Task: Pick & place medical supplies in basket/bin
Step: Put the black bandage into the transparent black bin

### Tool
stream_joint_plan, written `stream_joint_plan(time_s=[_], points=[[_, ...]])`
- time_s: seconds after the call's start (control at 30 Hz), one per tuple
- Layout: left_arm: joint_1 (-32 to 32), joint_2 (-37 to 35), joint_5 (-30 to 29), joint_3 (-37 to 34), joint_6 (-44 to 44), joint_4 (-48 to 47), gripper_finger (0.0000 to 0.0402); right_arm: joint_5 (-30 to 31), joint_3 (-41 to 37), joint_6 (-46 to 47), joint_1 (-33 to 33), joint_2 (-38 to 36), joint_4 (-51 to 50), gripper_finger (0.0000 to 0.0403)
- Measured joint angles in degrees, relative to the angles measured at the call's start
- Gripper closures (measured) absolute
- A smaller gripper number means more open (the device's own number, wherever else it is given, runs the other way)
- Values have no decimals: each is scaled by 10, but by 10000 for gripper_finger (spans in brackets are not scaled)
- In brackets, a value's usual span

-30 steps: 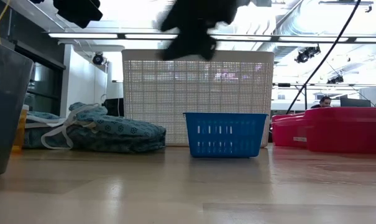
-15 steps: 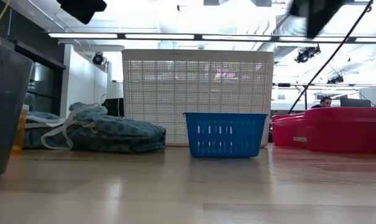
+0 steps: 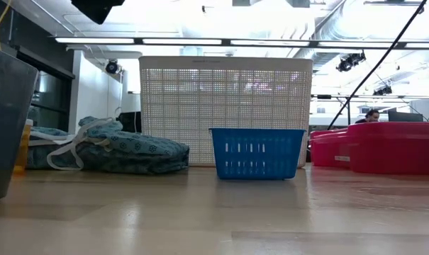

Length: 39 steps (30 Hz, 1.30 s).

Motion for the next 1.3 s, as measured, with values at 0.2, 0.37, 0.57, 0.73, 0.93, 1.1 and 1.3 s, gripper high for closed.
stream_joint_plan(time_s=[0.2, 0.37, 0.57, 0.73, 0.93, 1.1, 1.3], points=[[0, 0, 0, 0, 0, 0, 196, -11, -37, 77, 31, 3, 21, 222], [0, 0, 0, 0, 0, 2, 196, -11, -54, 83, 39, 3, 37, 222], [0, 0, 0, 0, 0, 10, 196, -8, -84, 84, 39, 3, 103, 222], [0, 0, 0, 0, 0, 13, 196, 5, -116, 94, 42, 3, 181, 222], [0, 0, 0, 0, 0, 12, 196, 2, -142, 114, 46, 9, 239, 222], [0, 0, 0, 0, 0, 12, 196, 4, -165, 115, 46, 9, 290, 222], [0, 0, 0, 0, 0, 12, 196, 1, -166, 113, 49, 9, 285, 222]])
